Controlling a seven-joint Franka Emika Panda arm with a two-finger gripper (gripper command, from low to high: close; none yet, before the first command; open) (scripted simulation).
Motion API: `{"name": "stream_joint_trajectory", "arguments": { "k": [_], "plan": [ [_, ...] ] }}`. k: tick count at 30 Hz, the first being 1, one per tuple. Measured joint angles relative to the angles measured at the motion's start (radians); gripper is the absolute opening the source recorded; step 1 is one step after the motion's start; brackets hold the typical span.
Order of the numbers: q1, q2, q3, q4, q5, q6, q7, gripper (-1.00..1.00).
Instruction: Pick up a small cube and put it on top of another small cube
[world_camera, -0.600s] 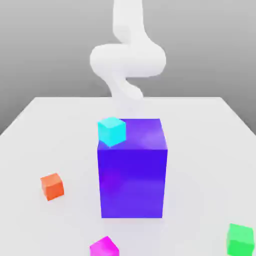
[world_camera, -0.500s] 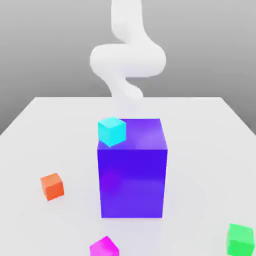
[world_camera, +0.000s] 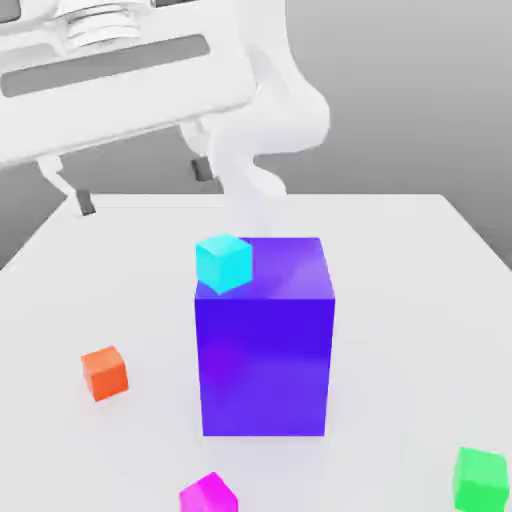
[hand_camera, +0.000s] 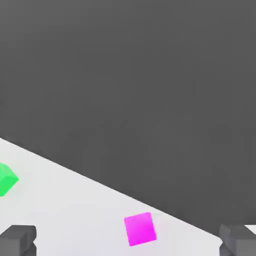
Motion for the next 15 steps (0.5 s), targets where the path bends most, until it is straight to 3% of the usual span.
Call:
{"name": "stream_joint_trajectory", "arguments": {
  "k": [8, 15],
  "plan": [
    [-0.021, 0.243, -0.005, 0.011, 0.151, -0.059, -0.338, 0.00],
    [-0.062, 0.409, 0.031, 0.007, 0.214, -0.069, -0.583, 0.00]
  ]
}}
